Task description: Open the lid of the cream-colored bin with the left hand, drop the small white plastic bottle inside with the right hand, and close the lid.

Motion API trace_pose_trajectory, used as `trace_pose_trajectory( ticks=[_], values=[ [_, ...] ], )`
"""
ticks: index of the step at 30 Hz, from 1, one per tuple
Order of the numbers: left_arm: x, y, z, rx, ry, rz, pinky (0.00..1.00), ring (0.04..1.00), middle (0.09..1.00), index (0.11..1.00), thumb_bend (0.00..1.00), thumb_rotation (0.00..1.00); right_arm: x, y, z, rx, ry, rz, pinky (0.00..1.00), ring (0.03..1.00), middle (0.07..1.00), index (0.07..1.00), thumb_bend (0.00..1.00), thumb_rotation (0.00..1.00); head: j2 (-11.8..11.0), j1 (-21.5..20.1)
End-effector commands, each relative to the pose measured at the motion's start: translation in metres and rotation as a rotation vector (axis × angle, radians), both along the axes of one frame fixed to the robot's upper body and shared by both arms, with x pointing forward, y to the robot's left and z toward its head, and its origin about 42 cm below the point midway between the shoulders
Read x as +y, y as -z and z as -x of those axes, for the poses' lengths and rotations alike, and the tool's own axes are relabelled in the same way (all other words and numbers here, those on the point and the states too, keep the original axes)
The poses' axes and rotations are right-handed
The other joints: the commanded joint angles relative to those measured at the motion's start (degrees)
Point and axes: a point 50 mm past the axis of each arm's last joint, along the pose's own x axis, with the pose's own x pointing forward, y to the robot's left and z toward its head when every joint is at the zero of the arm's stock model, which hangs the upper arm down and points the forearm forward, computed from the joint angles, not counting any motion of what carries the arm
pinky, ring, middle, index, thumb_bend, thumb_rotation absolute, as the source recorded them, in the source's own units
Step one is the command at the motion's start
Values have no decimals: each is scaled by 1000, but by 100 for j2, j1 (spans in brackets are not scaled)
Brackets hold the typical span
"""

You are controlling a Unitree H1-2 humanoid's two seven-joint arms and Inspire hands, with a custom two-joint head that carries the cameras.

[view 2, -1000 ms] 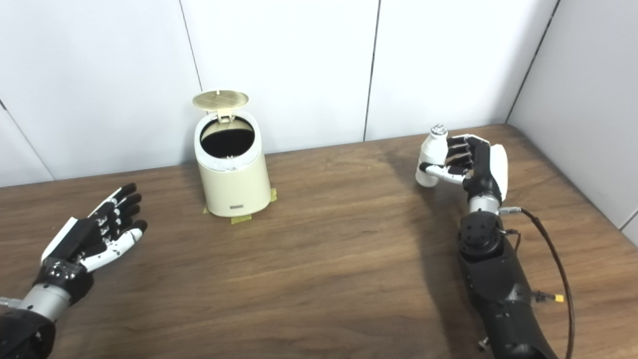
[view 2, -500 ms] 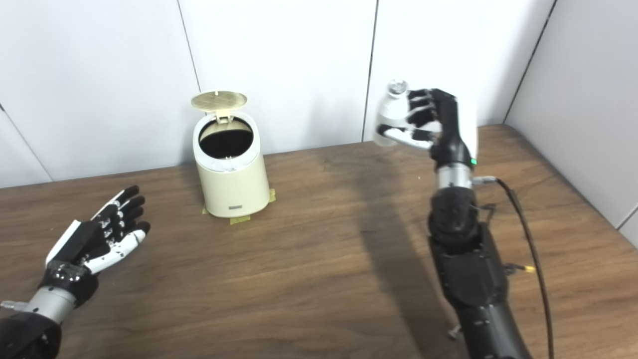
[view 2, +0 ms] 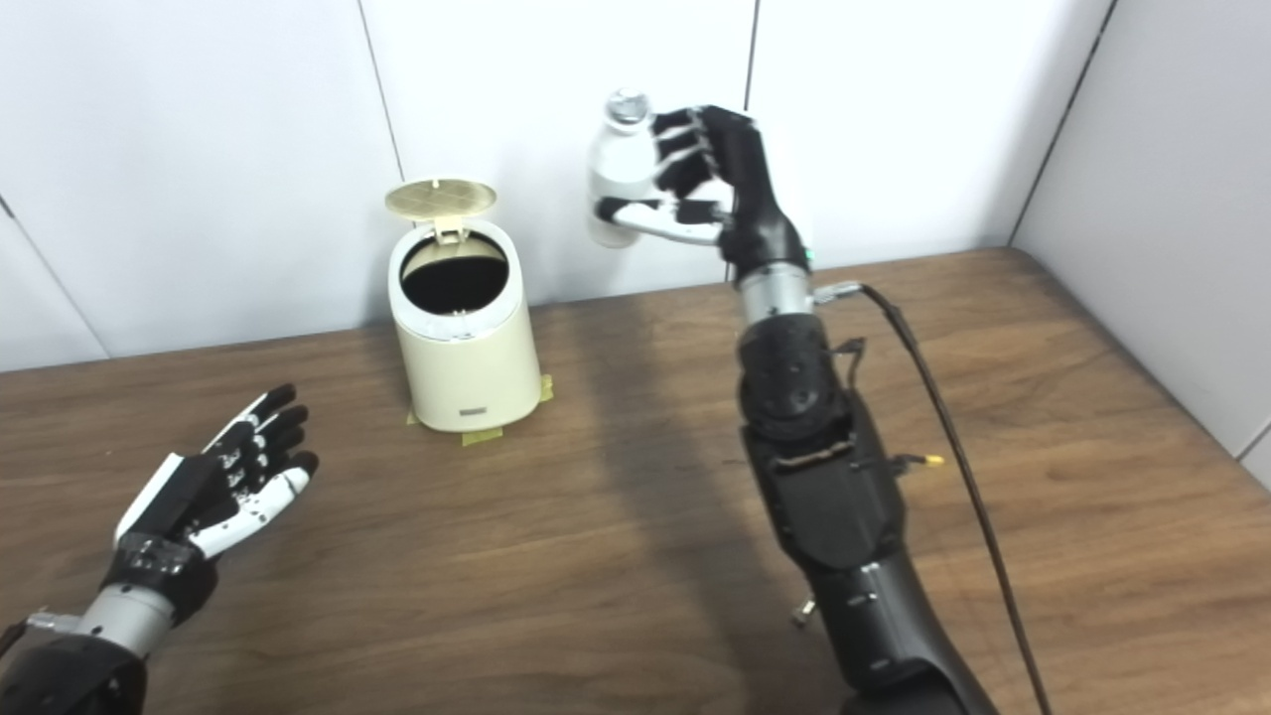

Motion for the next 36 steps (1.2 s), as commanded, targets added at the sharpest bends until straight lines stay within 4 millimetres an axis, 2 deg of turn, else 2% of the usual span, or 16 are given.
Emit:
trace_pose_trajectory(
  ticks=[1,8,13,19,28,36],
  values=[
    [-3,-19,-3,-79,-2,-1,1000,958,948,989,380,204,14,-35,-5,-132,-33,14,333,401,472,527,516,0,17,13],
    [-6,-17,-2,-78,-9,6,994,953,947,989,380,210,44,-38,-16,-153,-88,57,389,429,472,515,518,0,11,170],
    [-10,-16,-3,-80,-13,11,974,944,947,988,399,209,62,-37,-21,-181,-150,68,351,406,480,525,515,0,15,291],
    [-15,-17,-2,-80,-16,20,971,945,945,995,406,217,81,-30,-28,-163,-177,84,362,405,479,529,515,0,19,398],
    [-19,-17,2,-76,-26,15,967,944,943,988,407,221,89,-14,-39,-118,-220,76,360,406,468,532,515,0,30,573],
    [-23,-16,3,-76,-35,21,962,942,941,983,415,234,84,0,-53,-86,-197,77,377,412,475,510,517,0,9,695]
  ],
)
